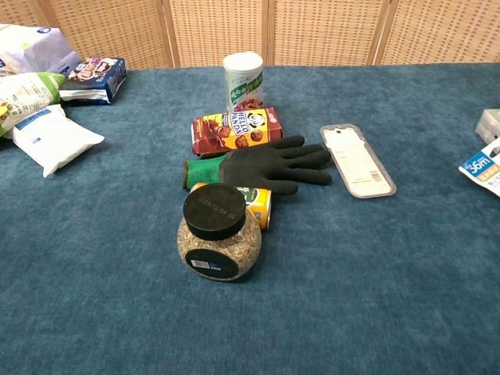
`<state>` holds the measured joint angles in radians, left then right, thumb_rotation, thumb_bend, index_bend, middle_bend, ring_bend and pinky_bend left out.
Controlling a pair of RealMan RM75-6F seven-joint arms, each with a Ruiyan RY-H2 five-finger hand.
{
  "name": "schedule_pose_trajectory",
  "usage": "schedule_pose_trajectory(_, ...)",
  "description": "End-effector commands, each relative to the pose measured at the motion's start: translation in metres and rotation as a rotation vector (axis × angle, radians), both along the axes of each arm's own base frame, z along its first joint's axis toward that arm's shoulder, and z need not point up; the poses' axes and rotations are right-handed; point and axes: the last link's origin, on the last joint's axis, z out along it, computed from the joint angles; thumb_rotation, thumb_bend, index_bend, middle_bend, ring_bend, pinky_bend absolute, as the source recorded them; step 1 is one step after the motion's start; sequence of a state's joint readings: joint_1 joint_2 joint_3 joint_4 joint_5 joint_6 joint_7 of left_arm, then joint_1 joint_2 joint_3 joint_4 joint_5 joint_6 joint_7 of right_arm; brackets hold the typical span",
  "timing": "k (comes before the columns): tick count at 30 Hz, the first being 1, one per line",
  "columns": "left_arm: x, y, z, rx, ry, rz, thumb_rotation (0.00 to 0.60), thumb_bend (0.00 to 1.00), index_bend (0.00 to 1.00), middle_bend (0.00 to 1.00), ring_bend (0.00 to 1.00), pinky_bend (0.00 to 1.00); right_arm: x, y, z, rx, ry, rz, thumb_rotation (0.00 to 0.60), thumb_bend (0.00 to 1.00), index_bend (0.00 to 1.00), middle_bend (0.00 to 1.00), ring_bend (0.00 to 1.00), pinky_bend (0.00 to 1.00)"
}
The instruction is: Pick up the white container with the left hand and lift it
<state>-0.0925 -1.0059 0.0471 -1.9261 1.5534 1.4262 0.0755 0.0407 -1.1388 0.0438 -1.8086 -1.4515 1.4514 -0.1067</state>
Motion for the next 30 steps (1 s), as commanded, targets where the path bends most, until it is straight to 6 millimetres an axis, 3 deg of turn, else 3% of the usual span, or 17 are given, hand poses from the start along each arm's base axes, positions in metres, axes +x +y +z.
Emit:
schedule_pose_trajectory(1, 0.0, 0.0, -0.001, -0.006, 0.0, -0.001, 0.6, 0.39, 0.05, 0.0, 0.0, 0.0, 0.0, -0.001, -0.001, 0.003, -0.003, -0.002, 0.6, 0.1, 0.0, 0.0, 0.0, 0.0)
schedule_pose_trajectory(15, 0.0, 0.015, -0.001, -0.044, -0.061, 0.012, 0.6, 0.39, 0.03, 0.0, 0.0, 0.0, 0.0, 0.006, 0.0, 0.003, -0.021, -0.004, 0.6, 0.1, 0.0, 0.0, 0.0, 0.0)
schedule_pose_trajectory(24, 0.004, 0.067, -0.006, -0.082, -0.224, 0.066, 0.6, 0.39, 0.0, 0.0, 0.0, 0.0, 0.001, 0.008, -0.004, 0.026, -0.035, -0.004, 0.6, 0.1, 0.0, 0.0, 0.0, 0.0)
schedule_pose_trajectory(30, 0.015, 0.108, -0.026, -0.089, -0.345, 0.103, 0.6, 0.39, 0.0, 0.0, 0.0, 0.0, -0.001, 0.013, -0.003, 0.037, -0.048, -0.003, 0.6, 0.1, 0.0, 0.0, 0.0, 0.0)
